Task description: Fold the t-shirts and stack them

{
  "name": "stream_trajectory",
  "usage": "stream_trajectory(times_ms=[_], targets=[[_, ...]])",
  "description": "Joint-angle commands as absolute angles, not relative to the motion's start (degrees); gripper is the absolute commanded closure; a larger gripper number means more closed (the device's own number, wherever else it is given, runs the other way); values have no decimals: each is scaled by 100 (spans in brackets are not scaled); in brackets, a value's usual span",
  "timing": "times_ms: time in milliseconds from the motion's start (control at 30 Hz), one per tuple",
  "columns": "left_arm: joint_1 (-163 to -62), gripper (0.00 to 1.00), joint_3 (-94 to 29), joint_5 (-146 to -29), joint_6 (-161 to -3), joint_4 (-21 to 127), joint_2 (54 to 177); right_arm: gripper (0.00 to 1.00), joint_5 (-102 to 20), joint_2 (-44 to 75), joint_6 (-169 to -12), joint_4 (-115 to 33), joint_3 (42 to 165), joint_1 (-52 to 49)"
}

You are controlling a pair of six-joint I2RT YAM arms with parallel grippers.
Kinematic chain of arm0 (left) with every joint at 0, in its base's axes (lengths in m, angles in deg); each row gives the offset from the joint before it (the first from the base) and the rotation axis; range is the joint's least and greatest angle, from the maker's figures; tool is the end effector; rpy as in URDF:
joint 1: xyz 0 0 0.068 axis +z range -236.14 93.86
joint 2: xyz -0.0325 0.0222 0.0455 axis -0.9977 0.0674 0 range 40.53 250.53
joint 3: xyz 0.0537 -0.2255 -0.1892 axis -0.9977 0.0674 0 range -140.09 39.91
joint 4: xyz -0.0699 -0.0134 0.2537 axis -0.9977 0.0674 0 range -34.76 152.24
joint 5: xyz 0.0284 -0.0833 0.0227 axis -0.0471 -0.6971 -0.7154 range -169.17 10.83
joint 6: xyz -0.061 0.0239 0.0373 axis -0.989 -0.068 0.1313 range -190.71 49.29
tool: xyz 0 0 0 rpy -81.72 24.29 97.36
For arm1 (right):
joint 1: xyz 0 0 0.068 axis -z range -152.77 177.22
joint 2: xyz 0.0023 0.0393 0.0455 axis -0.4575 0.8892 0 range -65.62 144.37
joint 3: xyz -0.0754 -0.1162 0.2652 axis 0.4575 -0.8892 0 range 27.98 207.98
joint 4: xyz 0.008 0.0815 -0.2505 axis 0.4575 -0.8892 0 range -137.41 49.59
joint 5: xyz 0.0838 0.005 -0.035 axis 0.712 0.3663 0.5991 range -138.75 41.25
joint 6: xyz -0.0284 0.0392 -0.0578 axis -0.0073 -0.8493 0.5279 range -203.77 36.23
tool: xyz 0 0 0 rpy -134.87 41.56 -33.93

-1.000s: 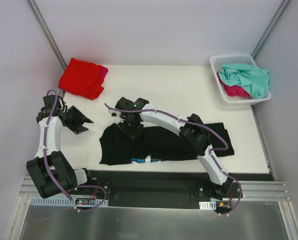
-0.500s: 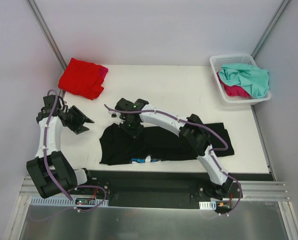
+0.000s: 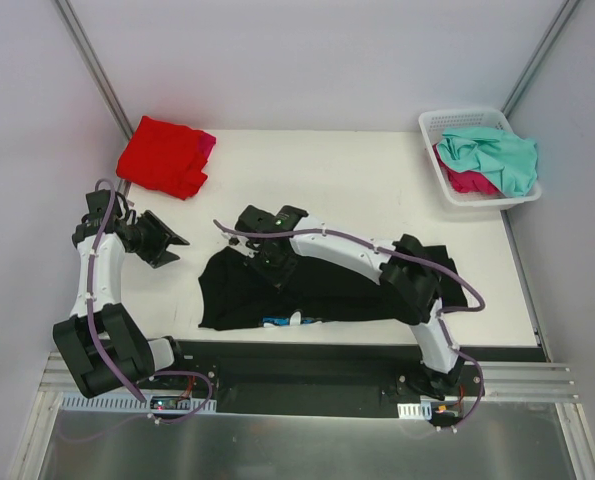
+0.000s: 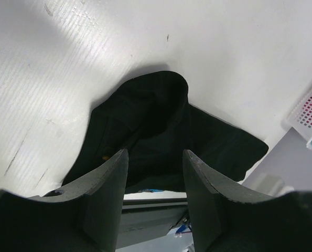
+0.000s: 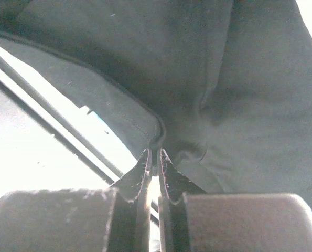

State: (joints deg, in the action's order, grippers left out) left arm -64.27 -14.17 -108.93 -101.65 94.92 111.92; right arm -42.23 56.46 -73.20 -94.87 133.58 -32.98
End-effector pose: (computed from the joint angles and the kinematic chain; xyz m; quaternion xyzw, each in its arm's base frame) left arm 0.2449 0.0643 0.2649 -0.3467 0.8624 -0.2672 0.2542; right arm 0.2290 0.4146 0.2180 -0.5779 0.7972 0.1203 0.1265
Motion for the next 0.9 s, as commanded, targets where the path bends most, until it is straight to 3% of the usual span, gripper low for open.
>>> stream_trajectory(times_ms=[0, 533, 867], targets=[[-6364, 55, -1484, -11098, -10182, 9505, 11005, 94, -4470, 4890, -7524, -9692, 13187, -3526], [-6373, 55, -1493, -11230, -10130, 9505, 10908, 94, -4506, 4679, -7885, -9666, 12713, -4176], [-6373, 56, -1555, -11230, -10147, 9505, 10987, 83, -4629, 4257, -8043, -9481, 11737, -4335]])
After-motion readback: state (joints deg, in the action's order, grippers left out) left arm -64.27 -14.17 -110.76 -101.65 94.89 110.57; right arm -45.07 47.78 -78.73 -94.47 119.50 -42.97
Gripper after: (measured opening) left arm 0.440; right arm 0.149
